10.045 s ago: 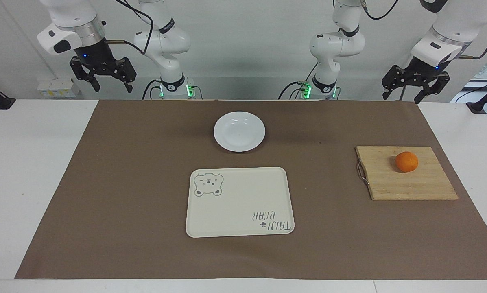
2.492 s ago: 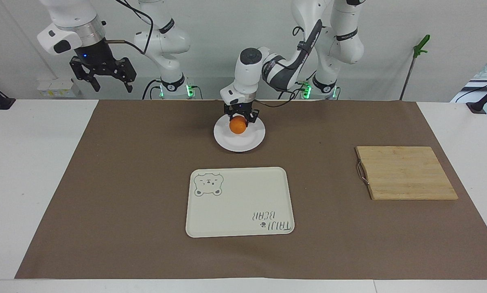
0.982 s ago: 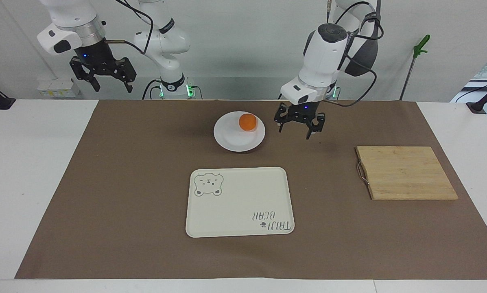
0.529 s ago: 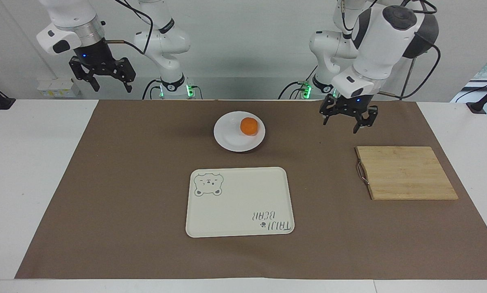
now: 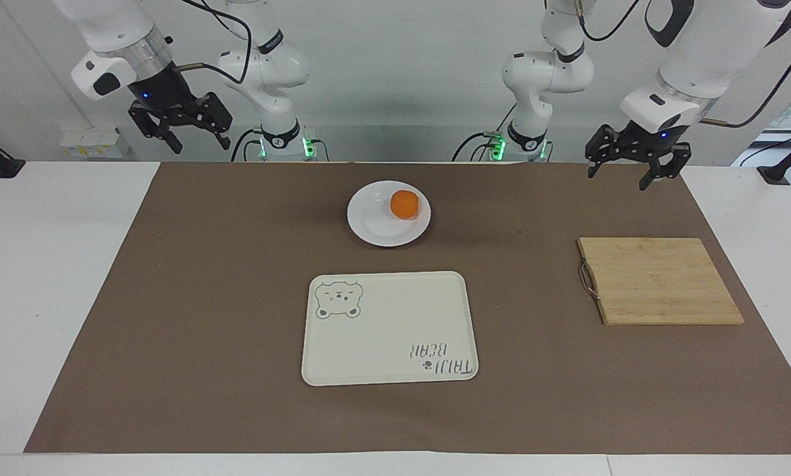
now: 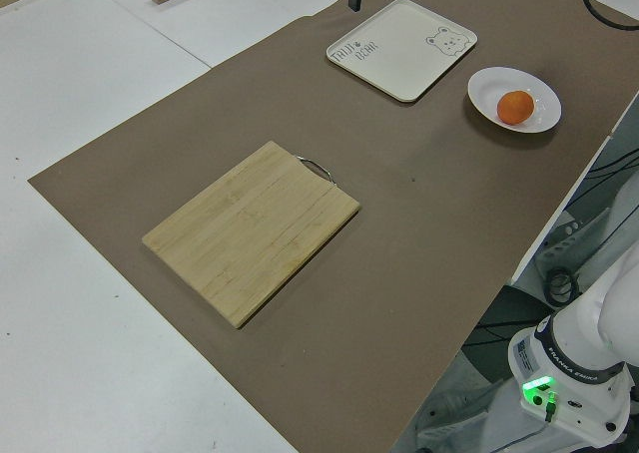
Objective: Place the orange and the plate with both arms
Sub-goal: 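Retract the left gripper while the right gripper reaches the plate rim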
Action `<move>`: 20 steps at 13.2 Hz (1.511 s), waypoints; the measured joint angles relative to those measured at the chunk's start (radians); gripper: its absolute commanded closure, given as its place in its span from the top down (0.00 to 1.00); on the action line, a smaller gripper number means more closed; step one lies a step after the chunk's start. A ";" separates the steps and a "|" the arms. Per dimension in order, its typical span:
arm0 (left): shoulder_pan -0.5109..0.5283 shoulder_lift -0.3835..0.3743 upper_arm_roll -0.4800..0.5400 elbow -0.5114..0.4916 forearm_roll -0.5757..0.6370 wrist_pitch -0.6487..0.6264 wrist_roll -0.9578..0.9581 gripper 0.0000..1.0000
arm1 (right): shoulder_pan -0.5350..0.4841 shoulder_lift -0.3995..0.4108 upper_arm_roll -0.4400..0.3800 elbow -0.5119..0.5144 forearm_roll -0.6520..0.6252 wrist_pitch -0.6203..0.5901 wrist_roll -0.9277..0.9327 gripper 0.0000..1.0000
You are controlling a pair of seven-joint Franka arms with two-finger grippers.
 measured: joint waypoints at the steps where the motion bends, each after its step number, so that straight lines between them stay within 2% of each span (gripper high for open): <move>1: 0.003 0.000 0.000 0.006 0.001 -0.012 0.001 1.00 | 0.002 0.001 0.001 -0.039 0.043 0.033 -0.002 1.00; 4: 0.004 0.000 -0.002 0.006 0.006 -0.023 0.001 1.00 | 0.002 0.003 0.002 -0.164 0.183 0.123 -0.041 1.00; 9: 0.011 -0.019 -0.002 0.018 0.007 -0.023 0.000 1.00 | 0.004 0.015 0.002 -0.450 0.456 0.345 -0.225 1.00; 12: 0.025 -0.024 0.000 0.018 0.009 -0.024 -0.022 1.00 | 0.029 0.018 0.004 -0.571 0.553 0.439 -0.323 1.00; 16: 0.031 -0.024 0.001 0.018 0.030 -0.024 -0.050 1.00 | 0.062 0.029 0.006 -0.724 0.744 0.542 -0.548 1.00; 20: 0.036 -0.024 0.000 0.018 0.059 -0.023 -0.051 1.00 | 0.124 0.059 0.006 -0.865 1.009 0.624 -0.817 1.00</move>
